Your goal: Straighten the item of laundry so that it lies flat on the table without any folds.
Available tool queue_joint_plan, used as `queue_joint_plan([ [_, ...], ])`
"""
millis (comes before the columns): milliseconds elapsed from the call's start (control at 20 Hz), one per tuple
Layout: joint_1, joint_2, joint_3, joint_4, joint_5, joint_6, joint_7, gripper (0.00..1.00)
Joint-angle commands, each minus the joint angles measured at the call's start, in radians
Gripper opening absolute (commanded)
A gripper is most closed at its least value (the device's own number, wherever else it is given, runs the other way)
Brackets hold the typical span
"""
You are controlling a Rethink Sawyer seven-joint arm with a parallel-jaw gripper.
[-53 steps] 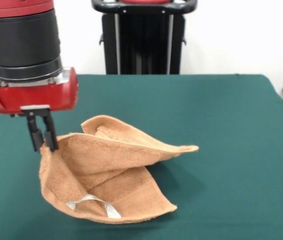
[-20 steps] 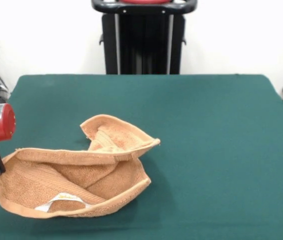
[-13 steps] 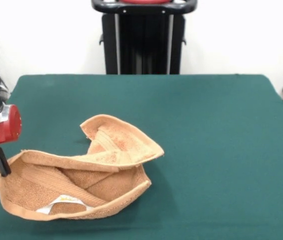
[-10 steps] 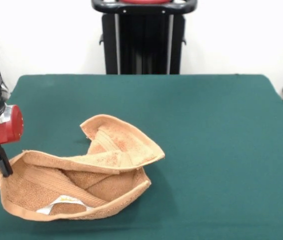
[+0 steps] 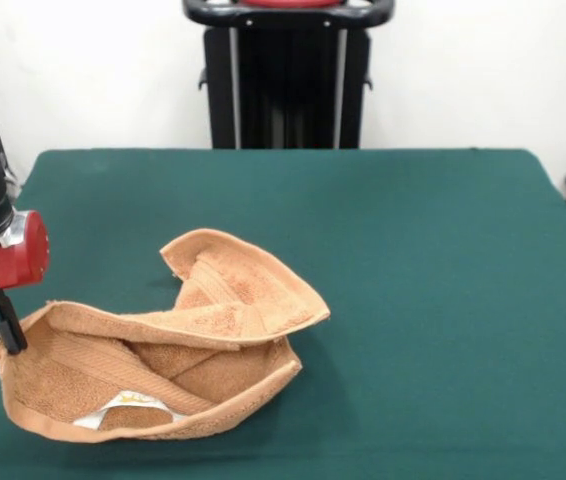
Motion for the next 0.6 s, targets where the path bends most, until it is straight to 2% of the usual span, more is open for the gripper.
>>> queue_joint_plan([
  [50, 0.040, -0.030, 0.071, 0.072, -0.047, -0.035, -0.274, 0.00],
  [600, 0.036, -0.025, 0.075, 0.073, -0.049, -0.041, -0.277, 0.00],
])
